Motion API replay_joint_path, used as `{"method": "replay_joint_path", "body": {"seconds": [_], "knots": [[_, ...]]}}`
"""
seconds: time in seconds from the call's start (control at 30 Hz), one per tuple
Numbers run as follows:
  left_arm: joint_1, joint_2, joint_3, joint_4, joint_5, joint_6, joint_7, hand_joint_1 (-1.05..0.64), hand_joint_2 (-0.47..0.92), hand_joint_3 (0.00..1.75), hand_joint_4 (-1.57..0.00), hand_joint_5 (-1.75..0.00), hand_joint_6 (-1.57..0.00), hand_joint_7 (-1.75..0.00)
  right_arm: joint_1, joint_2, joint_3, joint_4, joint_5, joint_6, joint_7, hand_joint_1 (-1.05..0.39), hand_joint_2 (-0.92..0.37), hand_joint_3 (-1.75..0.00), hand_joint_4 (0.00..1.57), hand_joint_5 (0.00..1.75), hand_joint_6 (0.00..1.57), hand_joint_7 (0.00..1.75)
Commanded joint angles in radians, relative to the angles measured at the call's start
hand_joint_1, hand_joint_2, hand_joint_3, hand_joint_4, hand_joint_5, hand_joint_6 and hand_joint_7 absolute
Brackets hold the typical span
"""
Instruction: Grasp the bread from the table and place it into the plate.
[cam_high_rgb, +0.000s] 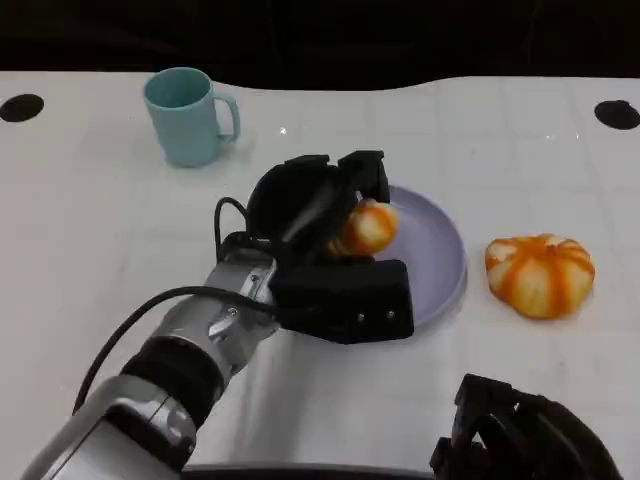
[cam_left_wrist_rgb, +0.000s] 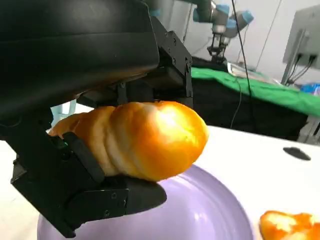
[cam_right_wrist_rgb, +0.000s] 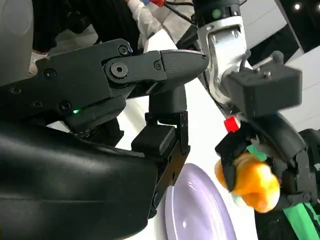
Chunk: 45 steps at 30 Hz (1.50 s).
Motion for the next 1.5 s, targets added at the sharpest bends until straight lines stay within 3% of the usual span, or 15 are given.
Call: {"method": "replay_joint_path", "body": {"seconds": [0.03, 0.13, 0.17, 0.27, 0.37, 0.57, 0.77, 0.97, 1.17, 1.23, 1.3, 1.33, 1.37, 1.43, 1.5], "knots": [[-0.051, -0.009, -0.008, 0.052, -0.013, 0.030, -0.096, -0.17, 0.68, 0.63, -0.80, -1.71, -0.70, -1.41, 0.015, -0.003, 0.000, -0.021, 0.004, -0.007, -0.007, -0.71, -0.92, -0.24, 0.86, 1.61, 0.78, 1.38], [-0.066, 0.000, -0.035, 0.050, 0.012, 0.069, -0.165, -0.25, 0.85, 0.30, -0.76, -1.05, -0.84, -0.59, 0.017, -0.002, 0.001, -0.027, 0.008, 0.002, -0.012, -0.71, -0.92, -0.23, 0.86, 1.61, 0.78, 1.38], [-0.069, 0.005, -0.047, 0.045, 0.022, 0.077, -0.181, -0.32, 0.89, 0.20, -0.73, -0.87, -0.77, -0.34, 0.018, -0.002, 0.001, -0.028, 0.009, 0.004, -0.013, -0.71, -0.92, -0.23, 0.86, 1.61, 0.78, 1.38], [-0.077, 0.010, -0.066, 0.022, 0.030, 0.125, -0.262, -0.51, 0.92, 0.16, -0.56, -0.48, -0.56, -0.06, 0.019, -0.002, 0.002, -0.033, 0.009, 0.006, -0.017, -0.71, -0.92, -0.22, 0.86, 1.60, 0.78, 1.38], [-0.080, 0.018, -0.079, -0.011, 0.038, 0.164, -0.335, -0.66, 0.92, 0.15, -0.45, -0.30, -0.40, -0.01, 0.018, -0.005, 0.002, -0.033, 0.008, 0.004, -0.015, -0.71, -0.92, -0.22, 0.86, 1.60, 0.78, 1.38], [-0.070, 0.047, -0.097, -0.083, 0.047, 0.203, -0.437, -0.98, 0.92, 0.36, -0.23, -0.10, -0.12, 0.00, 0.014, -0.006, -0.001, -0.024, 0.011, -0.003, -0.005, -0.70, -0.92, -0.24, 0.85, 1.61, 0.76, 1.38], [-0.033, 0.085, -0.084, -0.175, 0.032, 0.208, -0.465, -1.05, 0.92, 0.47, -0.17, -0.05, -0.05, 0.00, 0.011, -0.005, -0.004, -0.014, 0.015, -0.004, -0.002, -0.70, -0.92, -0.24, 0.85, 1.60, 0.77, 1.39], [0.052, 0.143, -0.017, -0.325, -0.040, 0.174, -0.474, -1.04, 0.92, 0.48, -0.21, -0.07, -0.08, -0.02, 0.007, -0.003, -0.006, -0.007, 0.009, -0.011, -0.006, -0.71, -0.92, -0.23, 0.86, 1.60, 0.77, 1.37], [0.218, 0.171, 0.118, -0.495, -0.226, 0.058, -0.473, -0.79, 0.92, 0.27, -0.40, -0.17, -0.24, -0.07, 0.003, -0.004, -0.006, -0.005, 0.007, -0.009, -0.008, -0.71, -0.92, -0.24, 0.86, 1.59, 0.77, 1.37], [0.287, 0.160, 0.174, -0.532, -0.309, -0.004, -0.457, -0.66, 0.92, 0.23, -0.53, -0.34, -0.39, -0.12, 0.003, -0.005, -0.005, -0.008, 0.004, -0.008, -0.012, -0.71, -0.92, -0.24, 0.86, 1.59, 0.78, 1.37], [0.343, 0.145, 0.219, -0.566, -0.377, -0.043, -0.451, -0.58, 0.92, 0.20, -0.49, -0.84, -0.56, -0.17, 0.003, -0.006, -0.005, -0.011, 0.005, -0.004, -0.014, -0.71, -0.92, -0.24, 0.87, 1.60, 0.78, 1.37], [0.368, 0.137, 0.238, -0.584, -0.415, -0.050, -0.464, -0.56, 0.92, 0.19, -0.48, -0.98, -0.60, -0.20, 0.002, -0.007, -0.005, -0.012, 0.006, 0.000, -0.015, -0.71, -0.92, -0.24, 0.87, 1.60, 0.78, 1.37], [0.390, 0.131, 0.254, -0.597, -0.454, -0.065, -0.483, -0.54, 0.92, 0.20, -0.48, -1.14, -0.59, -0.38, 0.002, -0.007, -0.006, -0.013, 0.008, 0.003, -0.016, -0.71, -0.92, -0.24, 0.86, 1.60, 0.78, 1.37], [0.434, 0.121, 0.279, -0.627, -0.523, -0.082, -0.518, -0.50, 0.92, 0.22, -0.49, -1.47, -0.42, -0.97, 0.001, -0.008, -0.006, -0.012, 0.008, 0.003, -0.016, -0.71, -0.92, -0.23, 0.86, 1.60, 0.78, 1.37], [0.495, 0.107, 0.303, -0.670, -0.608, -0.088, -0.558, -0.45, 0.92, 0.23, -0.60, -1.68, -0.42, -1.48, 0.001, -0.009, -0.005, -0.013, 0.008, 0.003, -0.015, -0.71, -0.92, -0.24, 0.86, 1.60, 0.78, 1.38]]}}
